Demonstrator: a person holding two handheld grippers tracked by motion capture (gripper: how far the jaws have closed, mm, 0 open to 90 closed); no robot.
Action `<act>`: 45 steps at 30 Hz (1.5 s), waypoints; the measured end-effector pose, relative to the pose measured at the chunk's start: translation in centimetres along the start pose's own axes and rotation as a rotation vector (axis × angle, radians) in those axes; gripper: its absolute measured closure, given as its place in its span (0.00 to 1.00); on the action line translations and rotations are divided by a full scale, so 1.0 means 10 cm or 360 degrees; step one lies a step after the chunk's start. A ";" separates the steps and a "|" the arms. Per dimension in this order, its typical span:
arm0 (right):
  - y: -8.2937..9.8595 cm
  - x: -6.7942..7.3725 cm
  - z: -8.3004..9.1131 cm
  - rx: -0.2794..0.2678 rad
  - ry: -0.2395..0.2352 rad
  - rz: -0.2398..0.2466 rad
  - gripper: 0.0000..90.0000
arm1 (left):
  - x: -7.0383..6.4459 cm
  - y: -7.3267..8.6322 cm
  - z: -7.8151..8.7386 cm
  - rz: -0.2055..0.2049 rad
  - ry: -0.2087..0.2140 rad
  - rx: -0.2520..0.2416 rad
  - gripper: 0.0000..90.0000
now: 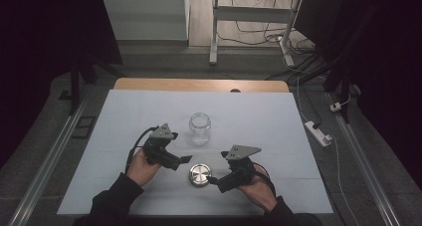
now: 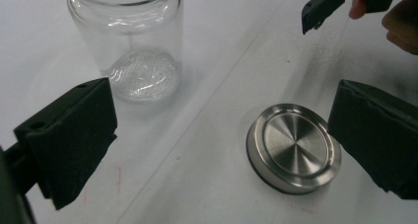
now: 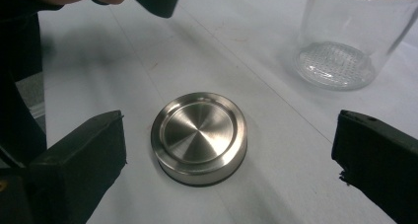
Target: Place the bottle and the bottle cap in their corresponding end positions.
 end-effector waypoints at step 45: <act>0.20 -0.17 0.61 -0.0008 0.0246 -0.0043 0.00 | -0.20 0.64 0.69 0.0228 -0.0133 -0.0069 0.00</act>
Point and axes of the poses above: each handheld gripper's, and its own axes: z roughly backward along the jaws, y roughly out of its underside, x roughly to its left, the point moved 1 cm from there along -z, roughly forward along the jaws, and after that the axes turned 1 degree about -x, right-handed, at the moved point
